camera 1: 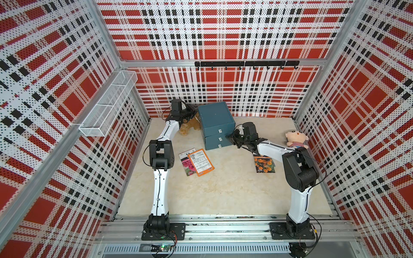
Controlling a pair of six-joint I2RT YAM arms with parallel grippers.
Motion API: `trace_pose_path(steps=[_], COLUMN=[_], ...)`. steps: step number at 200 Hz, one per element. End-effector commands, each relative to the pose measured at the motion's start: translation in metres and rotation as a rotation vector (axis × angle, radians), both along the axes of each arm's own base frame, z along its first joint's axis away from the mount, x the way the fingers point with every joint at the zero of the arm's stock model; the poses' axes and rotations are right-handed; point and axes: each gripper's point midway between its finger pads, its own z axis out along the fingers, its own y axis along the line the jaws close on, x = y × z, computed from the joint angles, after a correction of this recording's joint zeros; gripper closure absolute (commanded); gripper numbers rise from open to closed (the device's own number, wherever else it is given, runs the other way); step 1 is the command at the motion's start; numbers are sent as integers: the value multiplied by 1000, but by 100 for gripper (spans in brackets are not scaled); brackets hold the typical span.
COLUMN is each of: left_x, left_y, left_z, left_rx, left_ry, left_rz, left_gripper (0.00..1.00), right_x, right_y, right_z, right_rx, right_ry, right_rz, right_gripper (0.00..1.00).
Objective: Take the seed bags out of the drawer
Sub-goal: Close the drawer in the storage box, then move the storage box to the center of the board.
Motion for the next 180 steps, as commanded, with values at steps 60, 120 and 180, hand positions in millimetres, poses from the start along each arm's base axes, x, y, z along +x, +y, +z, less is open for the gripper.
trace_pose_path(steps=[60, 120, 180], left_x=[-15, -22, -27], left_y=[-20, -36, -54], left_z=[-9, -24, -26], left_rx=[34, 45, 40], left_ry=[13, 42, 50], left_rz=[-48, -71, -96], left_gripper=[61, 61, 61], right_x=[-31, 75, 115], right_y=[-102, -98, -69], right_z=[83, 90, 61], right_rx=[-259, -217, -119], right_ry=[-164, -167, -108], right_rz=[-121, -45, 17], right_gripper=[99, 100, 100])
